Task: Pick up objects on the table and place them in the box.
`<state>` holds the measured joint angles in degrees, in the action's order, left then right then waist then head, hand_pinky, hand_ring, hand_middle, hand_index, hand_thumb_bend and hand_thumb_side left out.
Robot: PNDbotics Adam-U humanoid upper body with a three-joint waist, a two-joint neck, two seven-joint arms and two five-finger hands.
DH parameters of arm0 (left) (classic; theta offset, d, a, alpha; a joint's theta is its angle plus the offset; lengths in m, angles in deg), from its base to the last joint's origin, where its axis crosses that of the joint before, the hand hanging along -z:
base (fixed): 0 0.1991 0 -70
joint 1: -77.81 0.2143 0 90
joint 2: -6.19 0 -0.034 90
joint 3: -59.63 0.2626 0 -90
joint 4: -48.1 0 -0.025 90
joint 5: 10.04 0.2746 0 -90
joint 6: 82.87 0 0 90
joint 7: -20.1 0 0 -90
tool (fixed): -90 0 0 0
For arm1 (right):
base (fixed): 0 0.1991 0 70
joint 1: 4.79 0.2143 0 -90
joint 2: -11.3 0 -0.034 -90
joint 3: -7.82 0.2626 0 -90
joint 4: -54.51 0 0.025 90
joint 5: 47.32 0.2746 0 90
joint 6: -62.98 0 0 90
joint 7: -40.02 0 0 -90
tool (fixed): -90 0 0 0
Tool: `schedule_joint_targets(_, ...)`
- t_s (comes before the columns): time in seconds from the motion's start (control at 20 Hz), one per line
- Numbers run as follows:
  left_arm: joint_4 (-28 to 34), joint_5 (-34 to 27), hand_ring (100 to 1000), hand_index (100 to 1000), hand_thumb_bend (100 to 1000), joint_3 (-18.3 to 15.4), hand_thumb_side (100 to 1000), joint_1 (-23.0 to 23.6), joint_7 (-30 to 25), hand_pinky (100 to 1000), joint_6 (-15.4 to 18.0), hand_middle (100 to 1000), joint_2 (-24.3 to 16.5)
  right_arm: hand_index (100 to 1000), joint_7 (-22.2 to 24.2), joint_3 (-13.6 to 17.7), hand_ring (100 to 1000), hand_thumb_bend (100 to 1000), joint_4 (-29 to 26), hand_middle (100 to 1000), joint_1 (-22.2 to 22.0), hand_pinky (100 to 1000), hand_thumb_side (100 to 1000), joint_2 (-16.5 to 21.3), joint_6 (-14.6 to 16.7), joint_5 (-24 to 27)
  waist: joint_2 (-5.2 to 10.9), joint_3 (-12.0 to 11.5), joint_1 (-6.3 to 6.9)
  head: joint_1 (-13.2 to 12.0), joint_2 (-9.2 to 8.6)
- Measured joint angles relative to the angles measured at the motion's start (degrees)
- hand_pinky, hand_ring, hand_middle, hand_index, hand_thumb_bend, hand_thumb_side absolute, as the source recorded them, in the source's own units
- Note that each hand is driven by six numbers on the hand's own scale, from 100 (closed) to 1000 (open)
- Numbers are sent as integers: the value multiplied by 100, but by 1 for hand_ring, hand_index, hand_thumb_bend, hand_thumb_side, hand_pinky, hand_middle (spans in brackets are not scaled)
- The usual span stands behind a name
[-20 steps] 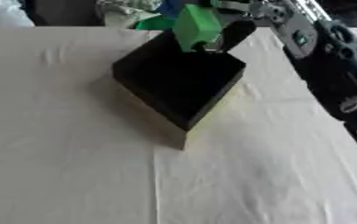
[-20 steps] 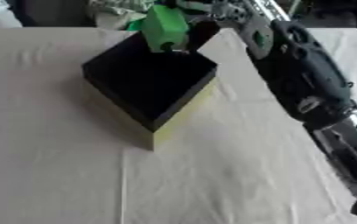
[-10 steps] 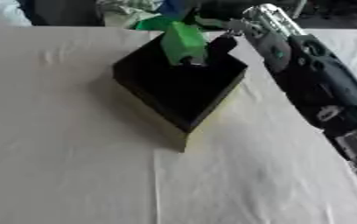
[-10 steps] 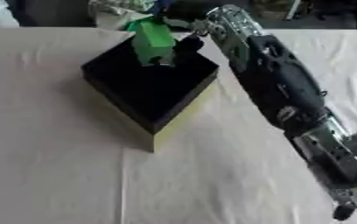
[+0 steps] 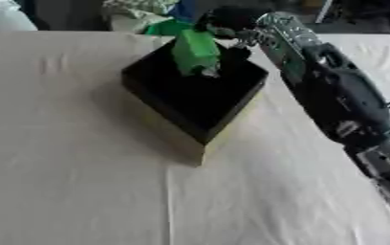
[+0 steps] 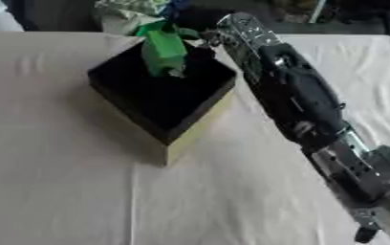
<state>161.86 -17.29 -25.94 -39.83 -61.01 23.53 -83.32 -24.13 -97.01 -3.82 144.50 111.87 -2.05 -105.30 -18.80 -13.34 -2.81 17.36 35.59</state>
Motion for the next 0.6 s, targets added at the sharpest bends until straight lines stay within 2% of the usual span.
schedule_joint_targets(0.25, 0, 0, 683, 743, 164, 0, 968, 17, -10, 640, -11, 596, 2, 795, -6, -6, 767, 144, 48, 691, 21, 882, 682, -54, 68, -239, 11, 33, 6, 0, 0)
schedule_joint_targets(0.3, 0, 0, 683, 743, 164, 0, 967, 27, -12, 640, -14, 596, 2, 813, -15, -8, 788, 175, 48, 727, 22, 895, 700, -54, 80, -278, 11, 34, 6, 0, 0)
schedule_joint_targets(0.4, 0, 0, 683, 743, 165, 0, 966, 36, -17, 640, -19, 596, 2, 845, -23, -38, 836, 217, 38, 785, 25, 904, 760, -55, 110, -361, 11, 40, 9, 0, 0)
schedule_joint_targets(0.45, 0, 0, 683, 743, 165, 0, 966, 36, -21, 640, -23, 597, 2, 861, -25, -45, 867, 251, 30, 810, 25, 916, 816, -55, 126, -412, 12, 43, 11, 0, 0)
schedule_joint_targets(0.6, 0, -1, 683, 743, 166, 0, 965, 36, -28, 640, -30, 596, 10, 900, -29, -94, 930, 370, -50, 855, 25, 959, 911, -54, 170, -579, 12, 65, 17, -1, 0)
